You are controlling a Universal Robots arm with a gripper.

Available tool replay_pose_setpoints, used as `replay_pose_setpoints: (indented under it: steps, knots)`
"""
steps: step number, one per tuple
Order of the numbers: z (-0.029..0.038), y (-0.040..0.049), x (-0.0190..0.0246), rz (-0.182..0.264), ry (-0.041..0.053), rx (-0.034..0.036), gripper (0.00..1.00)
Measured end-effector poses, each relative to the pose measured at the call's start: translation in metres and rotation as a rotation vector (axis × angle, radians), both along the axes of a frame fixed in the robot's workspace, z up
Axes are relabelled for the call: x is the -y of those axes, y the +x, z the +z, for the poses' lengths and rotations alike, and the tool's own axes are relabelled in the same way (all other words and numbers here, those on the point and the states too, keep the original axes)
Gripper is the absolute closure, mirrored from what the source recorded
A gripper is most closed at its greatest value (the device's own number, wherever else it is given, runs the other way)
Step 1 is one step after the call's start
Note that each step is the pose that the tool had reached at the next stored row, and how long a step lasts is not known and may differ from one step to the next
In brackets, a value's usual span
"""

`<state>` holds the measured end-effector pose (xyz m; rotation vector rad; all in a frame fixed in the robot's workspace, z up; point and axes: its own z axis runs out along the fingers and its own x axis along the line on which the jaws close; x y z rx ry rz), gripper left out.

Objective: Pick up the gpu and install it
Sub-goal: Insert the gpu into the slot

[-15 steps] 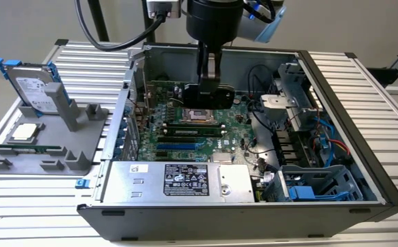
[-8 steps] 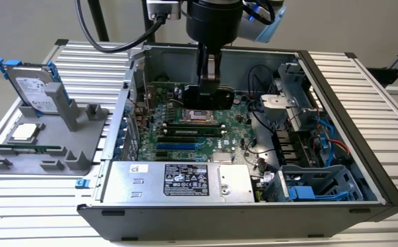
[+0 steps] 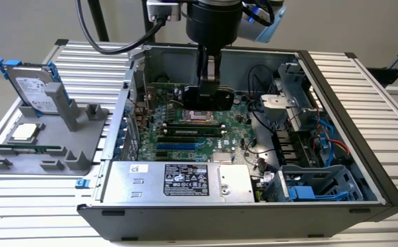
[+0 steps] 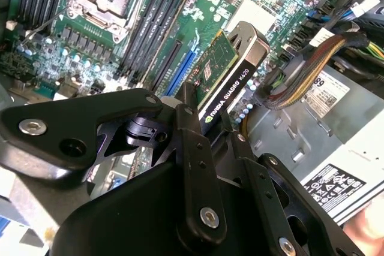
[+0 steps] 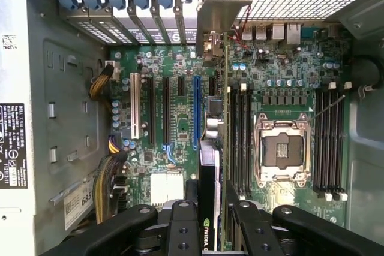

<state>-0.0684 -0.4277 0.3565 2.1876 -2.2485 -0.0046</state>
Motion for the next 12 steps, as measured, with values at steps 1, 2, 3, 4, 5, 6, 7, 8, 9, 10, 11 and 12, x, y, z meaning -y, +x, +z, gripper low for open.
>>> replay_pose_setpoints:
  steps: [1, 2, 3, 4, 5, 6, 7, 8, 9, 10, 11, 12]
  knots:
    - [-0.0002, 0.0000, 0.0000, 0.000, -0.0002, 0.0000, 1.00]
    - [-0.0004, 0.0000, 0.0000, 0.000, -0.0005, 0.0000, 1.00]
    - [-0.0007, 0.0000, -0.0001, 0.000, -0.0006, 0.0000, 1.00]
    - [-0.0008, 0.0000, -0.0001, 0.000, -0.0008, 0.0000, 1.00]
    - [-0.0010, 0.0000, -0.0001, 0.000, -0.0010, 0.0000, 1.00]
    - [-0.0013, 0.0000, -0.0001, 0.000, -0.0012, 0.0000, 1.00]
    - [-0.0014, 0.0000, -0.0001, 0.000, -0.0014, 0.0000, 1.00]
    - [-0.0016, 0.0000, -0.0001, 0.000, -0.0015, 0.0000, 1.00]
    - [-0.0018, 0.0000, -0.0001, 0.000, -0.0016, 0.0000, 1.00]
    - [-0.0020, 0.0000, -0.0001, 0.000, -0.0016, 0.0000, 1.00]
    - [-0.0022, 0.0000, -0.0001, 0.000, -0.0017, 0.0000, 1.00]
    - [-0.0024, 0.0000, -0.0001, 0.000, -0.0020, 0.0000, 1.00]
